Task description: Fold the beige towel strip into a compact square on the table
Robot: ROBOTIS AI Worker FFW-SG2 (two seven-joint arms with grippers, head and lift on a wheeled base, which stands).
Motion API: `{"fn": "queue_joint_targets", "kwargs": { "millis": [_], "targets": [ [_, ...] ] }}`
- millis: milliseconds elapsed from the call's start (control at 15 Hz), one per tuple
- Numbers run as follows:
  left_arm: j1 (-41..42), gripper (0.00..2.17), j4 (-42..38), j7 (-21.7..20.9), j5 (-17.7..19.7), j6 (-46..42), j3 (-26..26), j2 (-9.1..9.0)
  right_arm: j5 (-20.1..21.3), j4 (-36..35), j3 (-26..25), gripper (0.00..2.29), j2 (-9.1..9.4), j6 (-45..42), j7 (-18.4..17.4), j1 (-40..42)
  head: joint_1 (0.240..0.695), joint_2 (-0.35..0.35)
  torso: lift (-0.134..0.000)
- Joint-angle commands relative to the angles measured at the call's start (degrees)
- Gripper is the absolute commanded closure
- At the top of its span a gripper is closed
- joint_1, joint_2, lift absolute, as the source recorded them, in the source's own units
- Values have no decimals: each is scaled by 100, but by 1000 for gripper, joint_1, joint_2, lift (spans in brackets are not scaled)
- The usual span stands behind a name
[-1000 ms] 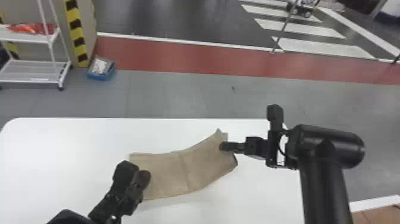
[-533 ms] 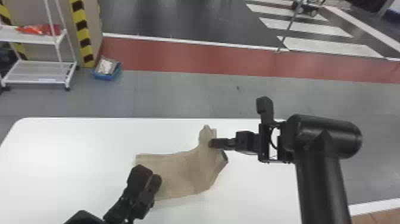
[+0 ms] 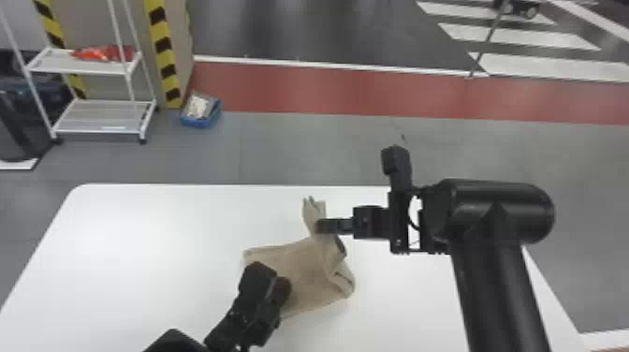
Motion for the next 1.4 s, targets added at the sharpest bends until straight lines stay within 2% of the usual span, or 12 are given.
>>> {"fn": "queue_joint_targets", "kwargs": {
  "millis": [0, 400, 933, 1267, 1333],
  "targets": [
    [15, 1774, -26, -1, 23, -29, 17, 10, 26, 262, 248, 974, 6, -304, -54, 6, 695, -137, 0],
    [41, 1774, 1, -27, 84, -169, 43, 27, 34, 895, 696, 974, 6, -1113, -160, 32, 695, -100, 0],
    [68, 1774, 89, -44, 93, -257, 8, 1, -203, 1027, 1048, 974, 6, -1517, -160, 243, 695, -70, 0],
    [156, 1774, 18, -27, 93, -292, 8, 27, -176, 1194, 1197, 947, 6, -1728, -265, 287, 695, -58, 0],
    [164, 1774, 10, -18, 93, -292, 8, 27, -194, 1211, 1197, 809, 6, -1745, -274, 314, 695, -59, 0]
  ]
}}
